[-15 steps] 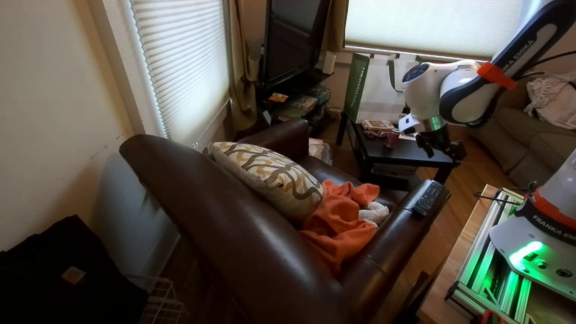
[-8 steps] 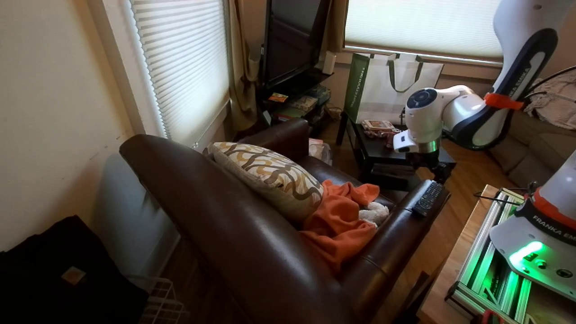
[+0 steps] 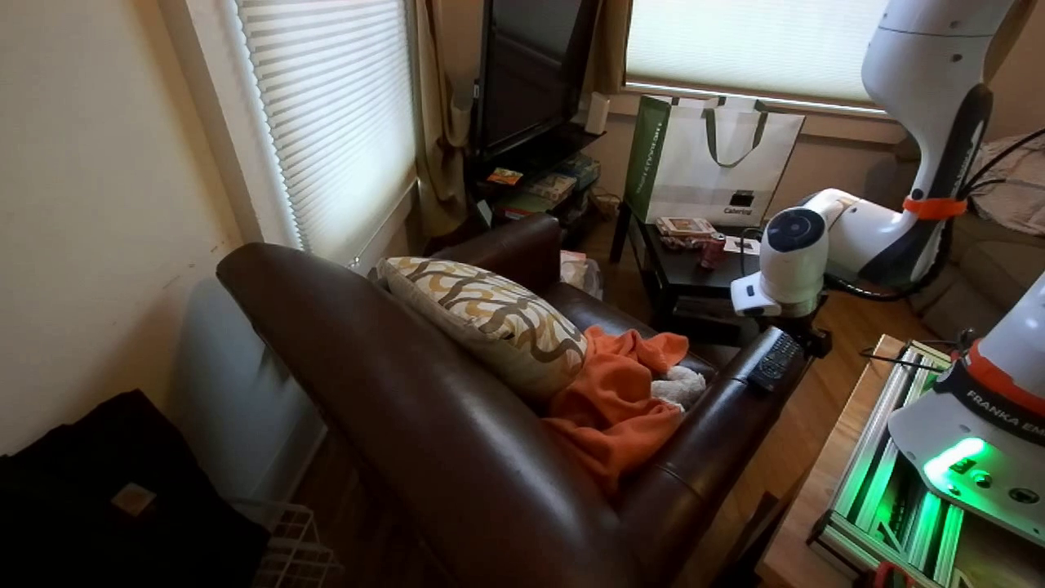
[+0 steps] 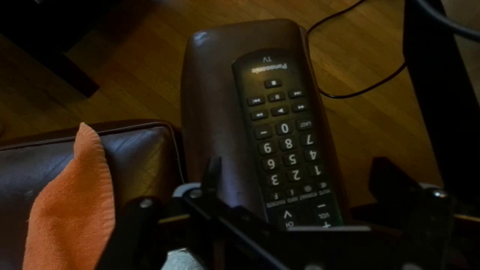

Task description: Put the remote control on top of the pillow.

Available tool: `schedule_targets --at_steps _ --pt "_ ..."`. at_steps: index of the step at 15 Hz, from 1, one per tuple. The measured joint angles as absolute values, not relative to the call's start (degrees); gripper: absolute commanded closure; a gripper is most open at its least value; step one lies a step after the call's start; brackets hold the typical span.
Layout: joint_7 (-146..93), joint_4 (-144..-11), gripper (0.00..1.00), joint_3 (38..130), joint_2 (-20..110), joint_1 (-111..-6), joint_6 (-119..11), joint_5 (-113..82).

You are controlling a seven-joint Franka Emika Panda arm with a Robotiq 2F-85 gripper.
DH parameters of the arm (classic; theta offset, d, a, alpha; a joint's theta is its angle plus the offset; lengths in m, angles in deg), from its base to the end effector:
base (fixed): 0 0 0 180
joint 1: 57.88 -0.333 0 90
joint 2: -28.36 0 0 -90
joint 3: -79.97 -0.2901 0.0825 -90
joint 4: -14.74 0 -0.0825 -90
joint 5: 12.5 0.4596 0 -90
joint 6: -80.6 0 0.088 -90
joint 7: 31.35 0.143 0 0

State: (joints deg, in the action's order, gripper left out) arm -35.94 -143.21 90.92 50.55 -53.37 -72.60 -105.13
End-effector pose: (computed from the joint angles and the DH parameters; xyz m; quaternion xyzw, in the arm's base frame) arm 0.2565 -0.0814 -0.0550 0.7243 0.6358 -0.2136 0.1595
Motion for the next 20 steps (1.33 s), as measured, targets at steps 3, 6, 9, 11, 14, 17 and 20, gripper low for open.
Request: schedule_targets --at_steps 3,6,9,11,14,17,20 --pt "-33.27 -143.09 0.00 90.92 52.90 -53.37 -73.08 -110.40" --pt "-31.22 -142.32 0.00 90.93 54.87 -53.13 -73.10 -113.91" --pt "-30.15 -141.21 0.00 91.12 56.03 -52.55 -73.10 -115.98" --pt "-30.15 -140.46 0.03 91.25 56.56 -52.10 -73.10 -116.65" --pt "-30.17 -139.00 0.30 91.32 57.61 -51.65 -73.10 -116.84" --pt "-30.34 -137.27 0.55 91.33 58.99 -51.36 -73.10 -116.84" --pt "-30.66 -136.10 0.69 91.33 60.13 -51.13 -73.10 -116.84"
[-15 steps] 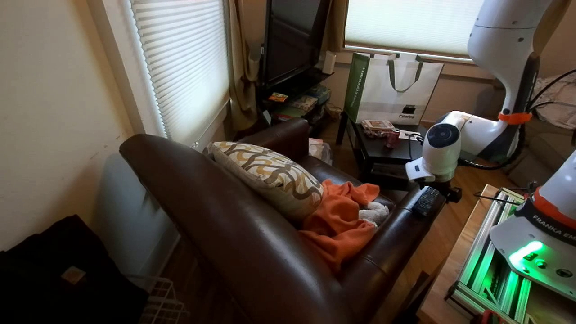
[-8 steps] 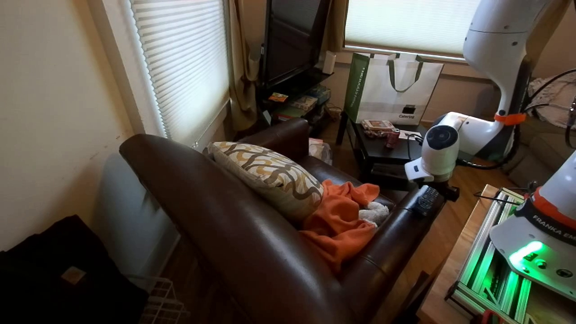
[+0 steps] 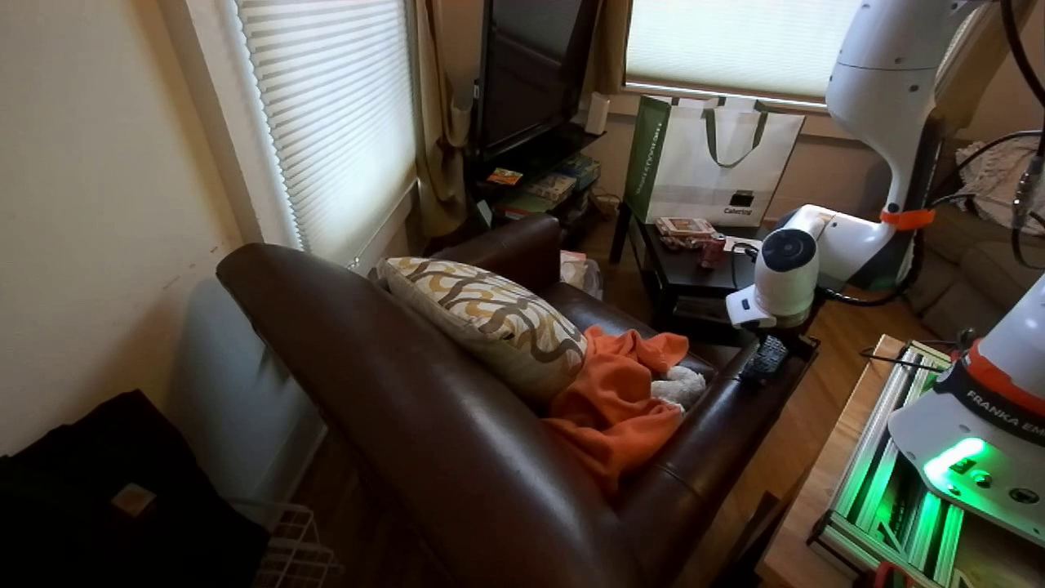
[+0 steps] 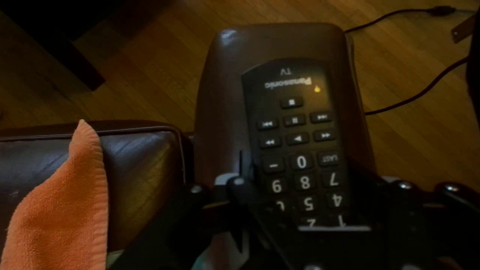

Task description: Put the remote control on top of the pillow.

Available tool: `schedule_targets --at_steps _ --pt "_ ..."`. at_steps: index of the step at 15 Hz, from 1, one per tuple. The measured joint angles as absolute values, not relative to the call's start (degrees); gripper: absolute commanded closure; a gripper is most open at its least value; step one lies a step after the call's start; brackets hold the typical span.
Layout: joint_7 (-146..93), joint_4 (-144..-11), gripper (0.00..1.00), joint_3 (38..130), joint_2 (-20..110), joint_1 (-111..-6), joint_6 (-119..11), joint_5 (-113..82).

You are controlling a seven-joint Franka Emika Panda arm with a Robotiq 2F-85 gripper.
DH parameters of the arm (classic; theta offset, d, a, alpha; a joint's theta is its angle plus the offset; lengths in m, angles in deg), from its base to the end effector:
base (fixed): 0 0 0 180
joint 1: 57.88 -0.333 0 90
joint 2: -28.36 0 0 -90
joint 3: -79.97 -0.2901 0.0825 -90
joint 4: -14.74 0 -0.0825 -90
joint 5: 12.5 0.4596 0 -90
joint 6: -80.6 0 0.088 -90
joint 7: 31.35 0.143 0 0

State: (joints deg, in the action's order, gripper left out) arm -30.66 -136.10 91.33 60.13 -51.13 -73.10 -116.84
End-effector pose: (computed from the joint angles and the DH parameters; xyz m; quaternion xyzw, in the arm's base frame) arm 0.2571 -0.1061 -0.0904 0.6924 0.6678 -0.2155 0.1682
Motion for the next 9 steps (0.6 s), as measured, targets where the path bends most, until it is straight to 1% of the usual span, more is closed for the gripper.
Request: schedule_targets --at_steps 4,9 --pt "-30.70 -136.16 0.69 91.74 59.76 -50.92 -73.81 -117.41" --pt "-34.63 -136.64 0.69 96.96 53.99 -46.43 -84.02 -118.11"
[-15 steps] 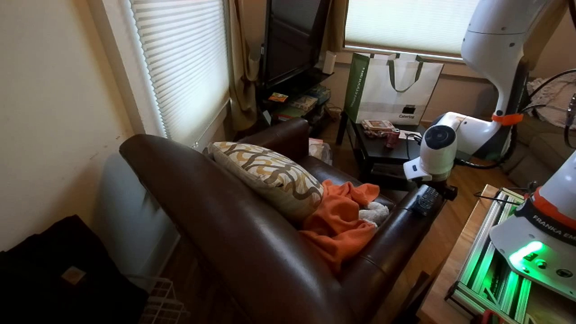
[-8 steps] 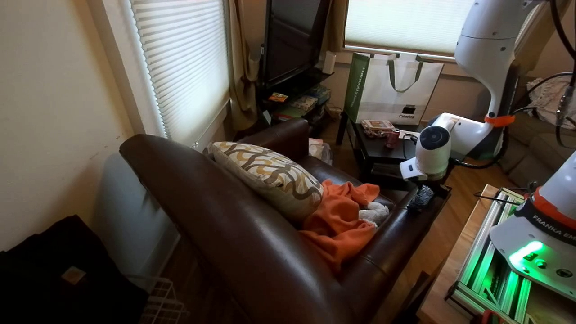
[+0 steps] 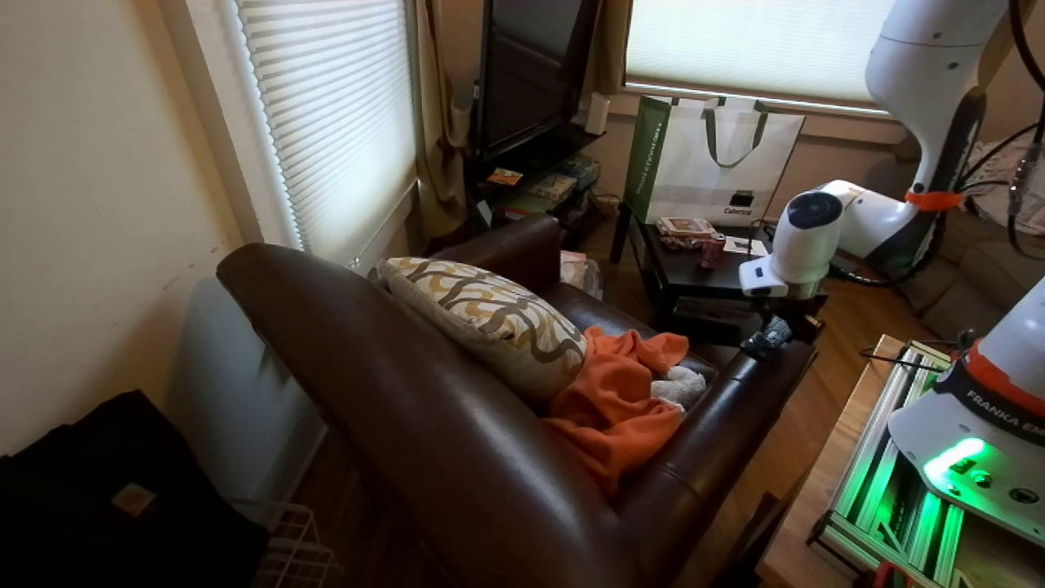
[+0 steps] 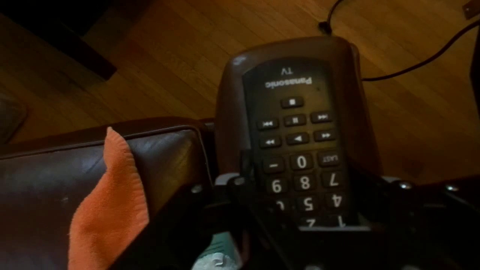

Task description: Put the remote control on top of the pillow.

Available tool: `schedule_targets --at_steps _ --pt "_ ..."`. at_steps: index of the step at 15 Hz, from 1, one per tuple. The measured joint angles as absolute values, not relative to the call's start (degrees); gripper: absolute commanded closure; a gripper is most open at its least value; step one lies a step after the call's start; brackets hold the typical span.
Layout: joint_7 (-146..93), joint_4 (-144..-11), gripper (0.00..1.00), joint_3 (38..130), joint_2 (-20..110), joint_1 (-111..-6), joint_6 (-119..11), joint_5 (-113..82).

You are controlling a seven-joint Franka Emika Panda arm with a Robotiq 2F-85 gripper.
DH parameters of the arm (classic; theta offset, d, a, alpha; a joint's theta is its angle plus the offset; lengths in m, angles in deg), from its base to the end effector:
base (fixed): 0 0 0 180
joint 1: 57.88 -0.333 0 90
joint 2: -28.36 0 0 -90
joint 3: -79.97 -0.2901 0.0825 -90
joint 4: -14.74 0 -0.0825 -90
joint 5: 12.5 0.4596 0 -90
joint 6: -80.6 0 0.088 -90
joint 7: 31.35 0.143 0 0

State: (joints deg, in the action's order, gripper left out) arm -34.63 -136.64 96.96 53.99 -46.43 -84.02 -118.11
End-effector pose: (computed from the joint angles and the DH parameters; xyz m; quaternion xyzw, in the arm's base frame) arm 0.2737 -0.1429 -0.0548 0.7387 0.6425 -0.1505 0.1373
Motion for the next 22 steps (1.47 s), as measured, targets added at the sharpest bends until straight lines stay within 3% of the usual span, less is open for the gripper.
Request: schedule_targets --at_steps 5,9,10,13,16,17,22 --pt "-55.35 -136.03 0.69 103.05 50.12 -41.58 -92.23 -99.82" --pt "-70.02 -135.94 0.69 96.08 49.81 -36.43 -91.61 -80.82" --pt "-73.82 -135.90 0.44 92.76 49.24 -34.57 -90.76 -75.93" --pt "-82.00 -135.78 0.44 84.95 46.74 -30.39 -87.42 -66.64" --pt "-82.61 -135.92 0.44 84.27 45.98 -29.50 -87.10 -66.31" --pt "-82.79 -135.95 0.69 84.28 45.98 -29.32 -87.10 -66.30" --pt "-83.04 -135.01 0.69 85.00 45.85 -32.38 -87.41 -62.81"
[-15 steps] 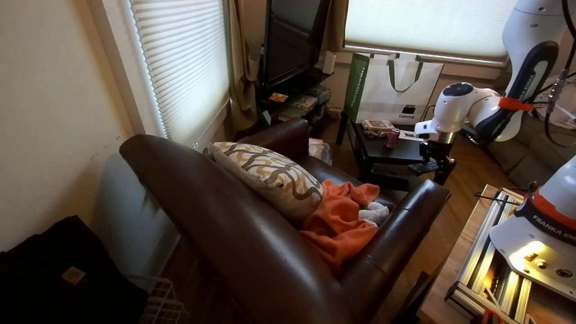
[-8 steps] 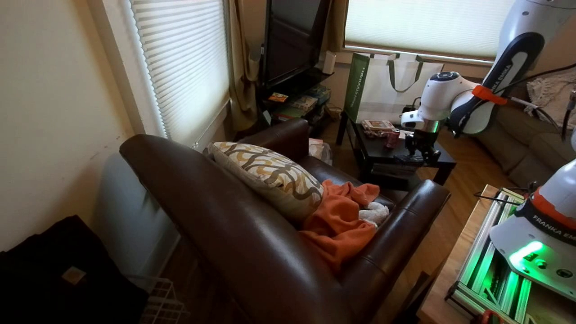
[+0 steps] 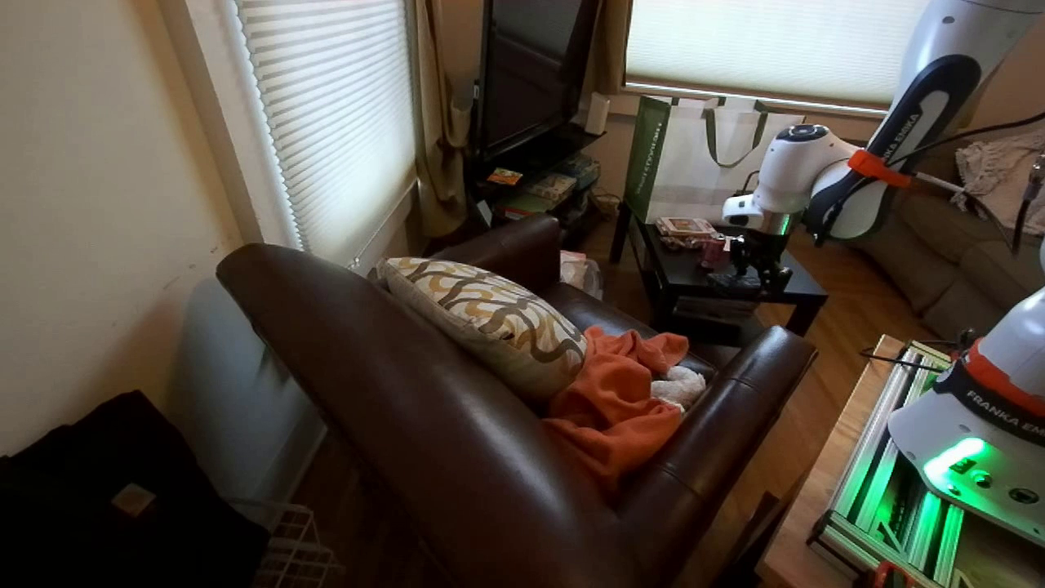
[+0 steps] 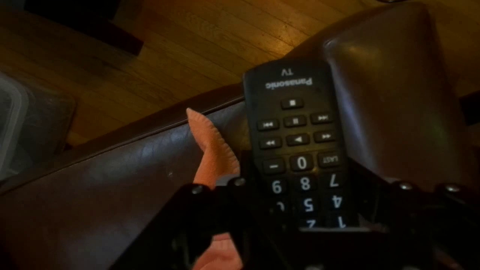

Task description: Put the remote control on top of the pillow.

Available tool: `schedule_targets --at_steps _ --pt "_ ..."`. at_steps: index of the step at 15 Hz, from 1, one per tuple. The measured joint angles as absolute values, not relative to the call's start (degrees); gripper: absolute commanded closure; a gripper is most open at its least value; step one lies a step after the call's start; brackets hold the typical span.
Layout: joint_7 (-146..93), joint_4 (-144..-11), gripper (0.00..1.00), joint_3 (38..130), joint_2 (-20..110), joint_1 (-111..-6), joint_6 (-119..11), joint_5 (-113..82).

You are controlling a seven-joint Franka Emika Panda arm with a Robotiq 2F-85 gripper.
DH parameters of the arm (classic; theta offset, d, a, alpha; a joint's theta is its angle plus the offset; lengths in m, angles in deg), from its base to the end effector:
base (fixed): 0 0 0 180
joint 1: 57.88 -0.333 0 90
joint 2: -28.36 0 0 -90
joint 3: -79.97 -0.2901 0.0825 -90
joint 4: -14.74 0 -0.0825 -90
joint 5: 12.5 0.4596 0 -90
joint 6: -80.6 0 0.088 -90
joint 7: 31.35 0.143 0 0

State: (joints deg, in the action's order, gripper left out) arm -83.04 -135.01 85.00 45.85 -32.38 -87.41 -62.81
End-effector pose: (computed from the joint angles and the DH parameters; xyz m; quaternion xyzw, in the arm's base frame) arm 0.3787 -0.1809 0.0080 0.8111 0.5757 -0.0669 0.0787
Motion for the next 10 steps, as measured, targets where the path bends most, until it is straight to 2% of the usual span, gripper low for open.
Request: schedule_targets --at_steps 3,10 --pt "-84.02 -131.24 0.69 80.99 44.13 -35.83 -83.74 -56.43" --pt "-83.55 -113.71 0.69 77.66 40.79 -54.14 -64.96 -53.98"
